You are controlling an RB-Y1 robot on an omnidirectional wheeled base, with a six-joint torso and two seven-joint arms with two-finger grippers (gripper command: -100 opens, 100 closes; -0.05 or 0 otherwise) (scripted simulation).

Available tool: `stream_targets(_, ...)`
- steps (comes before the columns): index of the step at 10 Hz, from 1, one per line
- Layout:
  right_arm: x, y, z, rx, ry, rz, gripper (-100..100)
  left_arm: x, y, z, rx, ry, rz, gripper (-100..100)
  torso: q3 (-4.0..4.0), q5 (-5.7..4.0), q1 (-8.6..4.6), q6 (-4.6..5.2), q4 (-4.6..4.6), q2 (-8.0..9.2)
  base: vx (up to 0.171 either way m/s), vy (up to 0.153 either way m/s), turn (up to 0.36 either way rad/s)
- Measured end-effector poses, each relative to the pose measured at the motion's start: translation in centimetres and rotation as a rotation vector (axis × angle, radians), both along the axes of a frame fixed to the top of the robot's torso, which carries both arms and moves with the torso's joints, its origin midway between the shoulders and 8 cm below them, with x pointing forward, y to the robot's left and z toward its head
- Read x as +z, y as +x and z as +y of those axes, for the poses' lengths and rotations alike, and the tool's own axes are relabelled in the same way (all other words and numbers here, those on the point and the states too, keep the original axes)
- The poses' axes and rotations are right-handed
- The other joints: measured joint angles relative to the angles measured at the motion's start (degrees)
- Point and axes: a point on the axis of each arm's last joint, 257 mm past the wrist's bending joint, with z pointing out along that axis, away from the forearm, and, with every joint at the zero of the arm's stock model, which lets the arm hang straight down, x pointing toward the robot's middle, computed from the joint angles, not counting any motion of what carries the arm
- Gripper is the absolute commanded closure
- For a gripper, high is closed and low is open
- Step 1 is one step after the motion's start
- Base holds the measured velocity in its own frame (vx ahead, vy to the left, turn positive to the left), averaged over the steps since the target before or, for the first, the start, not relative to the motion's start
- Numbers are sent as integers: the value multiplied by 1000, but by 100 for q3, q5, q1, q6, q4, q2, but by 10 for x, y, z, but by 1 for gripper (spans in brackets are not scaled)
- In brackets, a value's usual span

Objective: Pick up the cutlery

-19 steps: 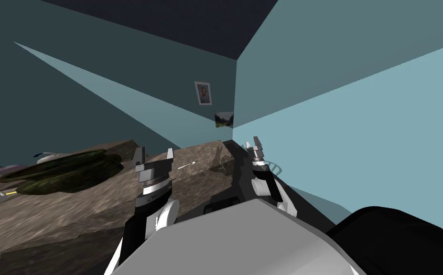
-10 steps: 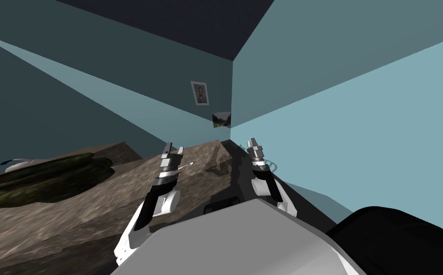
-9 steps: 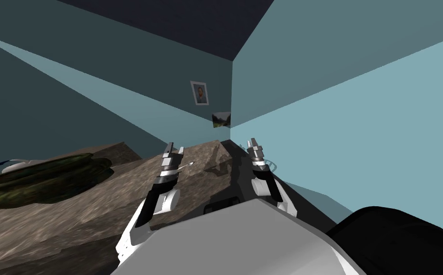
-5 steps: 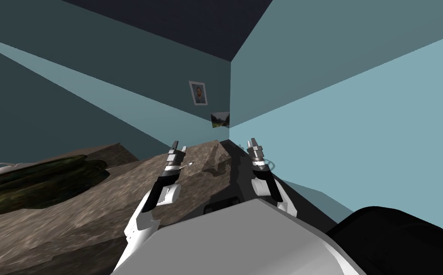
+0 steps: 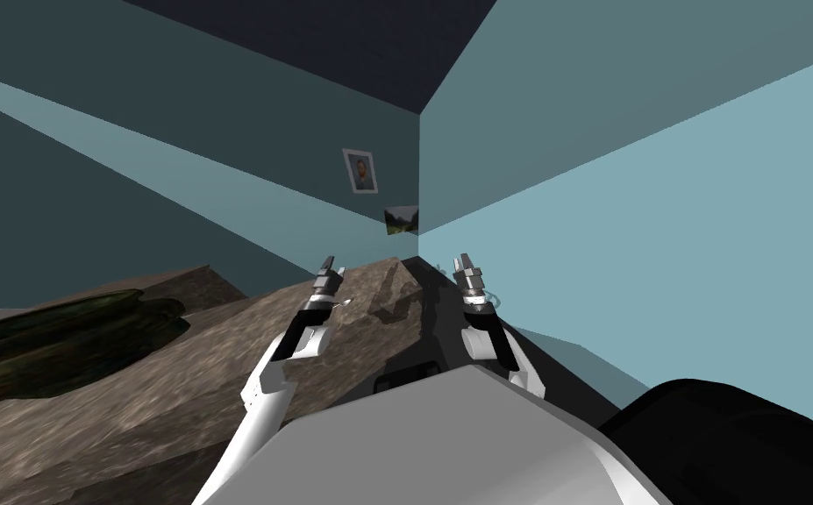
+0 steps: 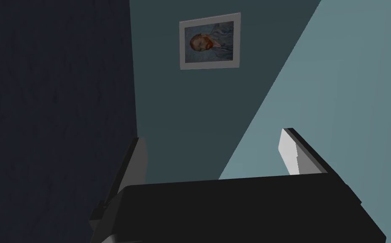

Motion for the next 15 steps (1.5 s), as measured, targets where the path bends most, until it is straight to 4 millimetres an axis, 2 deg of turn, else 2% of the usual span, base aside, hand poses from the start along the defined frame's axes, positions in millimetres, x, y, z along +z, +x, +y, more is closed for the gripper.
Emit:
stream_targets(6, 0, 0, 0, 0, 0, 0, 0, -20, 52, 19, 32, 24, 149, -100, 1, 0, 0, -1, 0, 1, -10, 3, -50)
stream_targets(10, 0, 0, 0, 0, 0, 0, 0, -40, 88, 44, 71, 27, 263, -100, -1, 0, 1, -1, 0, -1, -6, 4, -49)
stream_targets(15, 0, 0, 0, 0, 0, 0, 0, -60, 119, 69, 120, 15, 391, -100, -1, 0, 1, -2, 0, -1, -2, 3, -35)
